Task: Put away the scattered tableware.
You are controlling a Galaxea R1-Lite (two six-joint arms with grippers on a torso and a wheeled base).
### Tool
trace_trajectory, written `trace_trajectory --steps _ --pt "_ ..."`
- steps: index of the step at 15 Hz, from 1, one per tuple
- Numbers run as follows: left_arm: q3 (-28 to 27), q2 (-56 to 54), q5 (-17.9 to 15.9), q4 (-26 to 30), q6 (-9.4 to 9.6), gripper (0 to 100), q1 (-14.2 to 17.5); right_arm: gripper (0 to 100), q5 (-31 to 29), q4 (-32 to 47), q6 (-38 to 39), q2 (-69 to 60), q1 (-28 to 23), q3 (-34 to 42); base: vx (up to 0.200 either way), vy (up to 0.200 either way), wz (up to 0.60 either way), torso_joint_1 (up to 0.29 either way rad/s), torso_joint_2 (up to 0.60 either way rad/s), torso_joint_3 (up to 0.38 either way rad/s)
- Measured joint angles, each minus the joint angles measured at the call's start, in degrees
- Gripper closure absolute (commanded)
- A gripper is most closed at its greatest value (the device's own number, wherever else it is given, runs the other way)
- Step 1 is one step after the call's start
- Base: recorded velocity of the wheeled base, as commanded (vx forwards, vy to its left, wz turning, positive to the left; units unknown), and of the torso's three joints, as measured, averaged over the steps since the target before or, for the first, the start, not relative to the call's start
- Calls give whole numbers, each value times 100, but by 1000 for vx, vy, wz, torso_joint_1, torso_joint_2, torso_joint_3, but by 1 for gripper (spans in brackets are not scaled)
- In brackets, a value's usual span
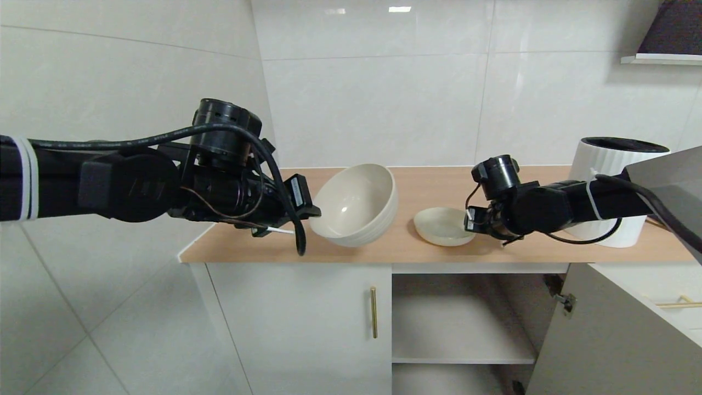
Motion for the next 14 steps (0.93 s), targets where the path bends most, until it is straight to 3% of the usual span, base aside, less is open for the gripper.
trace_trajectory --steps 3,8,14 --pt "-2 -20 -7 0 0 100 0 100 85 20 49 2 -6 2 0 0 0 0 0 0" --pt "197 -190 -32 7 22 100 0 100 877 180 315 -446 -9 157 0 0 0 0 0 0" --pt "923 -703 -66 -6 183 100 -5 100 1977 589 216 -2046 -11 1337 0 0 0 0 0 0"
